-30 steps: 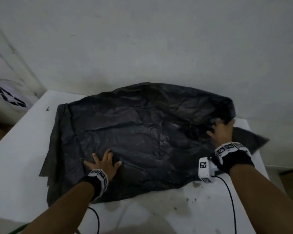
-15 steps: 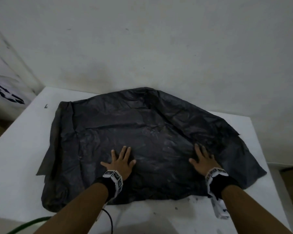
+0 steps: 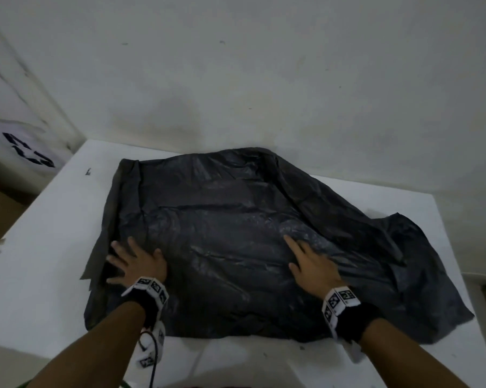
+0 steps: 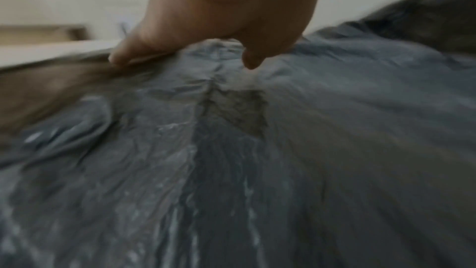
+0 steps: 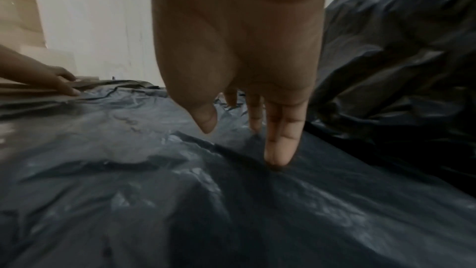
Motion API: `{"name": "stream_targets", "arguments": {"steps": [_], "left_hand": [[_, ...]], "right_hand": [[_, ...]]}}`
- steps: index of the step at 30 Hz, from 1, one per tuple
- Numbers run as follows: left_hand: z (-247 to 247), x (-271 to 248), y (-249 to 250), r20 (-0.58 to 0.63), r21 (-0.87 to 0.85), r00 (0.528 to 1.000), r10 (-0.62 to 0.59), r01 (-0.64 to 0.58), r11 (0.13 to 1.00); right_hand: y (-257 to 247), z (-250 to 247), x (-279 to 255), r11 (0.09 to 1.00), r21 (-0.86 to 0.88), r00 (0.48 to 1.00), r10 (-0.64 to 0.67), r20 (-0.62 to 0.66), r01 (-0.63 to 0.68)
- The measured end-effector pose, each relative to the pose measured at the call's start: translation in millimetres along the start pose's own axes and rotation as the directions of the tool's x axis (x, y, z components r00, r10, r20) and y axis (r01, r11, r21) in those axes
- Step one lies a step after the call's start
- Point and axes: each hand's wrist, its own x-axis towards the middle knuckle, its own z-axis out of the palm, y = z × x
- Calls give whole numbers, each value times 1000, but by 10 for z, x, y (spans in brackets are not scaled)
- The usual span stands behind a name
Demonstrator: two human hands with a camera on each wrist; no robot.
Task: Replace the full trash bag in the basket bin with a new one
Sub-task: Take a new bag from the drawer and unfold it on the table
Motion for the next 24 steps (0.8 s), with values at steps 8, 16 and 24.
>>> {"name": "stream_targets", "arguments": {"steps": [8, 16, 24], "left_hand": [[-294, 165, -262, 30, -355, 977, -212, 209, 911], [-536, 26, -102, 201, -319, 977, -68, 131, 939], [-847, -596, 832, 315, -879, 876, 366, 124, 460]], "right_hand": [[-406, -1, 128, 992, 120, 992, -64, 109, 50], [-923, -323, -8, 964, 221, 987, -127, -96, 145], [-1674, -909, 45, 651, 726, 974, -167, -150, 223]]}}
